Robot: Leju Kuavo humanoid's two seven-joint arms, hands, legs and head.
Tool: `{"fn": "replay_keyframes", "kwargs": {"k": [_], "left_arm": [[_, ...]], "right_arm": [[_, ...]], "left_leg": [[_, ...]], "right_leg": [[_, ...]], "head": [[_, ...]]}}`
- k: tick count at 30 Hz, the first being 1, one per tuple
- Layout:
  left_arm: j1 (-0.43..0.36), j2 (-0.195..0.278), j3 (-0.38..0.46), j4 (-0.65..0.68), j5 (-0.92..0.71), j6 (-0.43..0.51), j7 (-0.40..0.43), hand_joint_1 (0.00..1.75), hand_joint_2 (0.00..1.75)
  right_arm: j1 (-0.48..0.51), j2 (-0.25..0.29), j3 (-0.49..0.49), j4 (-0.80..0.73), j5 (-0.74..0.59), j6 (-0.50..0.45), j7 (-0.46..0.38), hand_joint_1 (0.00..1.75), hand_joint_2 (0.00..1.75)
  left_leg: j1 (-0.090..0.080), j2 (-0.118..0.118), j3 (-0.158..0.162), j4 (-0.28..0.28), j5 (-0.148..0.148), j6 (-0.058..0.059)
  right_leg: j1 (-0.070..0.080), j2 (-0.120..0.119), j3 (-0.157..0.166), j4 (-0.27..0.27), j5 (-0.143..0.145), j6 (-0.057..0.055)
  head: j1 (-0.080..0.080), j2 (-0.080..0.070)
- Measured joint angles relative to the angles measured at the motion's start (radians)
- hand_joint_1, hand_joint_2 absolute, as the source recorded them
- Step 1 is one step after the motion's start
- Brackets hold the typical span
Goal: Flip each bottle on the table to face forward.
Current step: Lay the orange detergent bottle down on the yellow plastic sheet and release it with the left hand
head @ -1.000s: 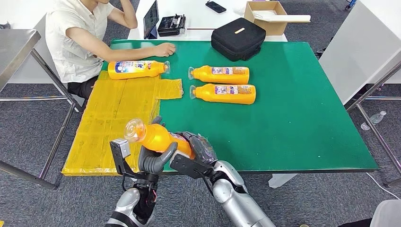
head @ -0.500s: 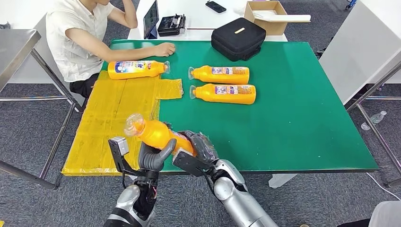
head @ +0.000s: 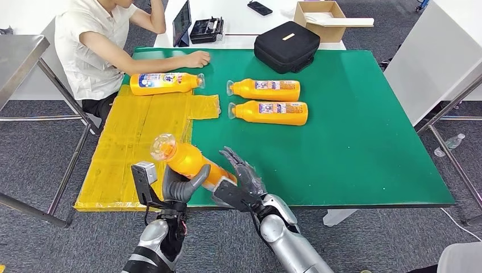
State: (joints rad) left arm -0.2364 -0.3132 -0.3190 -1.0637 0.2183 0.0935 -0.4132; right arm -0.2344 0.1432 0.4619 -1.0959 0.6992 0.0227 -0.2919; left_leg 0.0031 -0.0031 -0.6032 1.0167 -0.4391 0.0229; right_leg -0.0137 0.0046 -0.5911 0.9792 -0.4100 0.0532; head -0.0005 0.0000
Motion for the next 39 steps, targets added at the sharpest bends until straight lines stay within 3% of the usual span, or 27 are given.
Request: {"fn": "replay_keyframes", "kwargs": {"k": [6,11,17,21,31,36,39], "left_arm": [[-0.002,-0.002,0.099,-0.114,-0.442,0.192,-0.011,1.75,1.75],[-0.004,-0.005,0.208,-0.268,-0.785,0.289,-0.007,1.75,1.75],[-0.023,-0.001,0.26,-0.289,-1.453,0.512,0.061,1.75,1.75],[-0.047,0.007,0.275,-0.249,-1.541,0.56,0.088,1.75,1.75],[-0.176,0.066,0.276,0.008,-1.7,0.516,0.21,1.71,1.75],[-0.248,0.101,0.264,0.217,-1.749,0.456,0.238,1.42,1.75],[-0.278,0.116,0.252,0.33,-1.758,0.432,0.252,1.02,1.75]], "right_arm": [[0.071,0.004,-0.113,-0.06,0.08,-0.055,0.042,0.0,1.75],[0.111,0.028,-0.203,-0.121,0.19,-0.08,0.034,0.0,1.75],[0.104,0.052,-0.182,-0.172,0.157,-0.058,-0.031,0.0,1.75],[0.099,0.052,-0.155,-0.182,0.119,-0.054,-0.05,0.0,1.75],[0.085,0.016,-0.058,-0.196,-0.008,-0.033,-0.112,0.0,1.75],[0.063,-0.001,-0.036,-0.164,-0.034,-0.037,-0.133,0.0,1.75],[0.051,-0.007,-0.027,-0.138,-0.038,-0.037,-0.144,0.0,1.75]], "left_leg": [[0.0,0.0,-0.001,0.0,0.0,0.0],[0.0,0.0,-0.001,0.0,0.0,0.0],[0.0,0.0,-0.001,0.0,0.0,0.0],[0.0,-0.001,-0.001,0.0,0.001,0.0],[0.0,-0.001,-0.001,0.0,0.001,0.0],[0.0,-0.001,-0.001,0.0,0.001,-0.001],[0.0,-0.001,-0.001,0.0,0.001,-0.001]], "right_leg": [[0.0,0.0,0.0,0.0,0.0,0.0],[0.0,0.0,-0.001,0.0,0.0,0.0],[0.0,-0.001,0.0,0.001,0.0,0.0],[0.0,-0.001,0.0,0.001,0.0,0.0],[0.0,-0.001,0.0,0.001,0.0,0.0],[0.0,-0.001,0.0,0.001,0.0,0.0],[0.0,-0.001,0.0,0.001,0.0,0.0]], "head": [[0.0,0.0],[0.0,0.0],[0.0,0.0],[0.0,0.0],[0.0,0.0],[0.0,0.0],[0.0,0.0]]}}
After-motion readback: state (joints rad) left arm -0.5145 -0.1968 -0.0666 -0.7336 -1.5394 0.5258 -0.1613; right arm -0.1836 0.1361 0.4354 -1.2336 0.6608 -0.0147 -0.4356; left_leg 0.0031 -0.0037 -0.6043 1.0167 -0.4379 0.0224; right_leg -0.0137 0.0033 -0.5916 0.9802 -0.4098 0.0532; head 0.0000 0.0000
